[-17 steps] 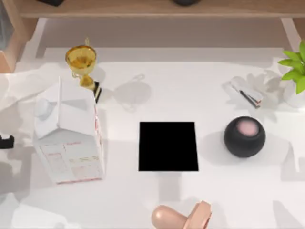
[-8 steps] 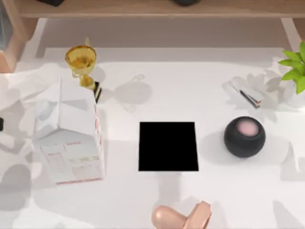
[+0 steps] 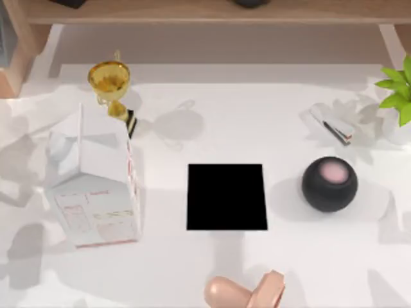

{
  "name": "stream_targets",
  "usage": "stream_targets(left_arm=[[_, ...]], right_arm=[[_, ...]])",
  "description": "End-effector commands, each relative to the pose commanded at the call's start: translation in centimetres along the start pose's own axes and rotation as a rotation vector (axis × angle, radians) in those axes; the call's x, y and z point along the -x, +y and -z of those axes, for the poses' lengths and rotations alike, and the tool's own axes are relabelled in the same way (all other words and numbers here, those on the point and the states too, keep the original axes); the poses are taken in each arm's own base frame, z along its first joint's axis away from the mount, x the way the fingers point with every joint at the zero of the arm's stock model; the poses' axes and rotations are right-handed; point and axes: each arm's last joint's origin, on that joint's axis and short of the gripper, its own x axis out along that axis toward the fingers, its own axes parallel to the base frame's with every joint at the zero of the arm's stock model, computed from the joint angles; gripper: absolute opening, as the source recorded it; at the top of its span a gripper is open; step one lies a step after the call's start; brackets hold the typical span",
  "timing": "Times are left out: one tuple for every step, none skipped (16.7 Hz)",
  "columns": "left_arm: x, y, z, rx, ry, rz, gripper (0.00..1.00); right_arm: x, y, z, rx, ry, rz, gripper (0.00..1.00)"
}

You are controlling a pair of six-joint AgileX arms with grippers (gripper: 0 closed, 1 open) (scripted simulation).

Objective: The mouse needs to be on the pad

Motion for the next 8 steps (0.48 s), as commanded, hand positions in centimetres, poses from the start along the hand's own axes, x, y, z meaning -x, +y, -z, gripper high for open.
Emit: stream_targets(left_arm=[[0.4,-0.2,-0.1,0.004,-0.014,-0.002,0.0],[1.1,-0.4,-0.4,0.011,-0.04,-0.003,0.0],[2.1,-0.9,-0.8,0.019,-0.077,-0.004,0.0],[3.2,-1.5,-1.3,0.028,-0.122,-0.003,0.0],[4.5,-2.2,-2.1,0.036,-0.172,0.002,0.0],[5.8,-3.1,-2.9,0.043,-0.224,0.012,0.0],[7.1,-4.2,-3.8,0.049,-0.274,0.027,0.0],[8.3,-5.5,-4.7,0.053,-0.319,0.046,0.0]], right_arm=[[0.0,0.0,0.0,0.0,0.0,0.0,1.0],[0.0,0.0,0.0,0.0,0.0,0.0,1.0],[0.0,0.0,0.0,0.0,0.0,0.0,1.0],[0.0,0.0,0.0,0.0,0.0,0.0,1.0],[0.0,0.0,0.0,0.0,0.0,0.0,1.0],[0.0,0.0,0.0,0.0,0.0,0.0,1.0],[0.0,0.0,0.0,0.0,0.0,0.0,1.0],[0.0,0.0,0.0,0.0,0.0,0.0,1.0]])
